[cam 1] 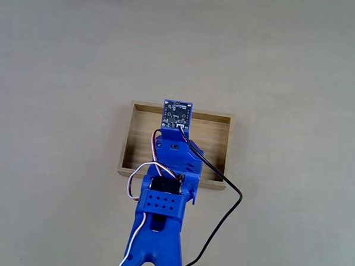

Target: Place the black cylinder in the wooden box then return to rest.

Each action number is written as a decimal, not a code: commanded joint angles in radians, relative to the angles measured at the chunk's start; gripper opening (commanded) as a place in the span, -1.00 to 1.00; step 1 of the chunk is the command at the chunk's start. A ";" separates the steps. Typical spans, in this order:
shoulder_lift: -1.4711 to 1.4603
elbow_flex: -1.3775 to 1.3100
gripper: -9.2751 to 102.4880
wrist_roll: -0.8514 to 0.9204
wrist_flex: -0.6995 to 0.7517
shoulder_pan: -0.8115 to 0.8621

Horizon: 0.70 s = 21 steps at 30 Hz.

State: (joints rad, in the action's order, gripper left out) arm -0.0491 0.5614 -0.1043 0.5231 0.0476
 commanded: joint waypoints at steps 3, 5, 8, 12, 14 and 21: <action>-0.035 -0.109 -0.32 -0.048 -0.032 0.028; -0.043 -0.109 -0.31 -0.069 -0.032 0.034; -0.054 -0.107 -0.31 -0.077 -0.031 0.035; -0.074 -0.103 -0.31 -0.074 -0.029 0.026; -0.089 -0.097 -0.30 -0.072 -0.026 0.021; -0.155 -0.058 -0.24 -0.077 -0.025 0.014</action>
State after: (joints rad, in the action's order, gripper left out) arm -0.0522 0.5614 -0.1733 0.5231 0.0752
